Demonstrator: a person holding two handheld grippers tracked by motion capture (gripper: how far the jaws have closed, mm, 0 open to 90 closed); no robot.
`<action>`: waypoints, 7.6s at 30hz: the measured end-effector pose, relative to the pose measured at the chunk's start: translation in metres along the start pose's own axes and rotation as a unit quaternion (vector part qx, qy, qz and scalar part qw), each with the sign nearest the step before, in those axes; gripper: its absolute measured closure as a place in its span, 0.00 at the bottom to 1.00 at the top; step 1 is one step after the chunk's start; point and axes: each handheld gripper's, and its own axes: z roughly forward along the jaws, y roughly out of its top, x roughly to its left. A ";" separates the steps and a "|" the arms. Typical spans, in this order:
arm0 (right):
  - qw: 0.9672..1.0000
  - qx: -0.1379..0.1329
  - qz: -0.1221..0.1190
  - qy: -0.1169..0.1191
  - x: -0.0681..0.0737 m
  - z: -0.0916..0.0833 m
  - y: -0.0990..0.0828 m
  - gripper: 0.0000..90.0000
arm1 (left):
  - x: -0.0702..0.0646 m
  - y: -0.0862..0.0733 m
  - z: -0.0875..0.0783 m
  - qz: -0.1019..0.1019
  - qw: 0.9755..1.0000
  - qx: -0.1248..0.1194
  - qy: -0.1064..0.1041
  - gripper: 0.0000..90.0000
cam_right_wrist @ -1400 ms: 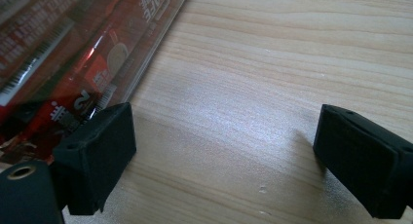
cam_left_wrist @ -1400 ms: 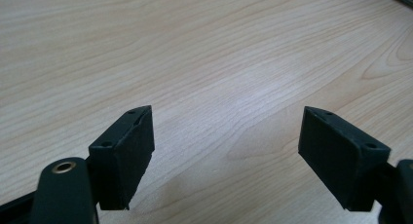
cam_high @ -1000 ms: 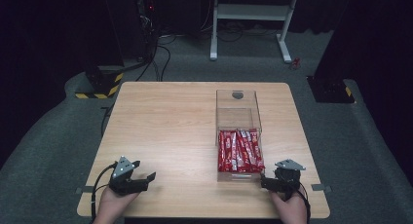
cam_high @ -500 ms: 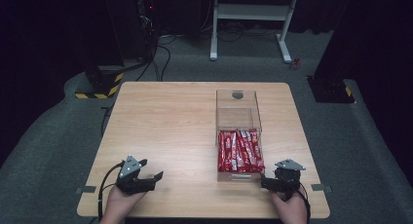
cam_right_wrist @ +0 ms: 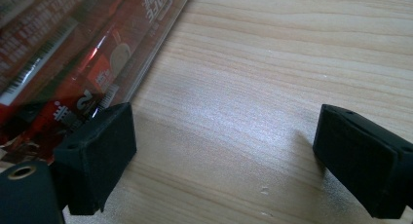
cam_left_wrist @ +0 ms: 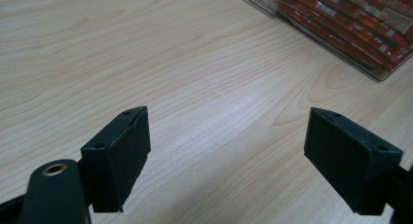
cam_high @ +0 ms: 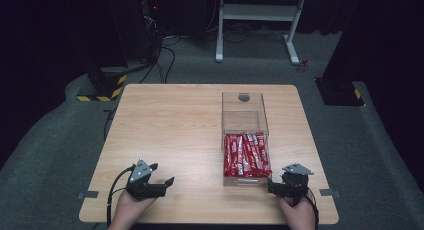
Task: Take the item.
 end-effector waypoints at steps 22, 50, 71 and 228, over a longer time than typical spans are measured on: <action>1.000 0.000 0.000 0.000 0.000 0.000 0.000 0.10 | -0.028 0.017 0.012 0.024 0.999 -0.010 -0.033 0.21; 1.000 0.001 0.001 0.002 0.001 -0.001 0.000 0.10 | -0.068 0.047 0.040 0.042 0.995 -0.027 -0.086 0.22; 1.000 0.001 0.000 0.002 0.001 -0.001 -0.001 0.10 | -0.095 0.085 0.049 0.068 0.990 -0.048 -0.112 0.24; 1.000 -0.001 -0.001 0.004 0.001 -0.002 -0.002 0.11 | -0.044 0.101 0.015 0.018 0.983 -0.141 -0.118 0.98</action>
